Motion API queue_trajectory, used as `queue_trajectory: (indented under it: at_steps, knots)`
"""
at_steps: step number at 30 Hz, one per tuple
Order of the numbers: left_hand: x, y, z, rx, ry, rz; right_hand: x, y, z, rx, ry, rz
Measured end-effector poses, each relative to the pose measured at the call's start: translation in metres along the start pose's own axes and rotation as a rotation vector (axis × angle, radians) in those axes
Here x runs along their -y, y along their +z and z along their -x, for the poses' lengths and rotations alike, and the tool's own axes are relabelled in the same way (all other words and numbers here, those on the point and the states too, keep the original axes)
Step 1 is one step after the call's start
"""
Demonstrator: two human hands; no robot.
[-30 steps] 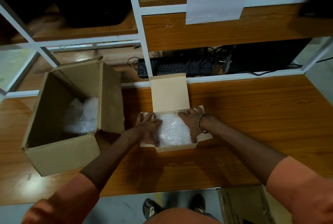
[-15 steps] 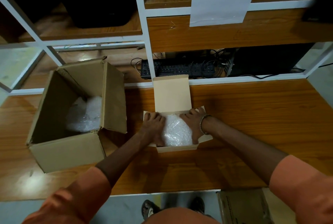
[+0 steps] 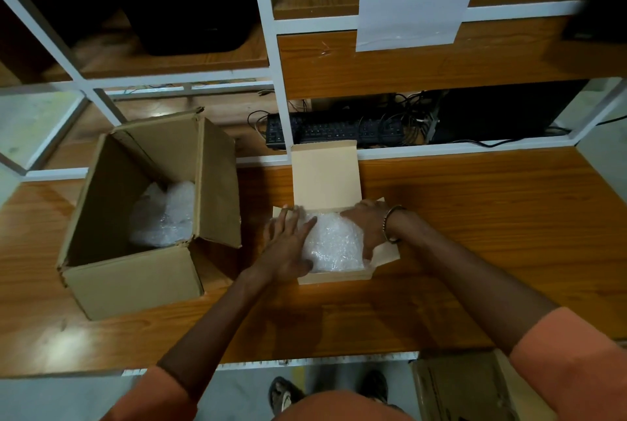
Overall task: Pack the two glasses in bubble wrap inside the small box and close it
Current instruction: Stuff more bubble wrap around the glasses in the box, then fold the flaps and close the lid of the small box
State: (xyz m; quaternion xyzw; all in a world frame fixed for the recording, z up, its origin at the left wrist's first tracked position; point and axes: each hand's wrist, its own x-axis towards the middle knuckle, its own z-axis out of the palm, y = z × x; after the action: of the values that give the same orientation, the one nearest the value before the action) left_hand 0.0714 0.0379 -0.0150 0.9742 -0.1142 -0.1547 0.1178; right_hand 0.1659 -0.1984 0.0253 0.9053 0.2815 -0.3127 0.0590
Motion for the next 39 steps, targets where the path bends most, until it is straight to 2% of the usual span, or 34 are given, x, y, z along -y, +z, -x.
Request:
queue_trajectory:
  at_steps: [2,5,8,10,14,16,19,25,31,35,39]
  knots:
    - [-0.002,0.005,0.008,-0.115,-0.081,0.115,-0.002,-0.003,0.005,-0.060,0.036,-0.109]
    - [-0.002,0.015,0.020,-0.254,-0.261,0.354,-0.001,0.007,0.017,-0.282,0.132,-0.278]
    - [-0.009,0.021,0.027,-0.356,-0.342,0.537,0.002,0.035,0.024,-0.464,0.294,-0.427]
    - [-0.017,0.020,0.027,-0.455,-0.366,0.560,0.002,0.054,0.026,-0.548,0.343,-0.555]
    - [-0.027,0.005,0.022,-0.566,-0.438,0.560,-0.003,0.070,0.029,-0.592,0.389,-1.062]
    - [-0.031,-0.001,0.019,-0.594,-0.417,0.517,-0.003,0.072,0.031,-0.661,0.373,-1.139]
    - [-0.043,-0.002,0.015,-0.580,-0.383,0.437,0.012,0.066,0.035,-0.758,0.341,-1.116]
    - [-0.049,0.021,0.011,-0.429,-0.380,0.302,0.048,0.072,0.023,-0.745,0.211,-0.916]
    - [-0.052,0.031,0.016,-0.427,-0.372,0.283,0.051,0.085,0.015,-0.762,0.229,-0.725]
    - [-0.062,0.043,0.022,-0.459,-0.259,0.207,0.053,0.097,0.011,-0.823,0.192,-0.594]
    - [-0.060,0.049,0.024,-0.464,-0.197,0.192,0.055,0.101,0.009,-0.887,0.184,-0.584]
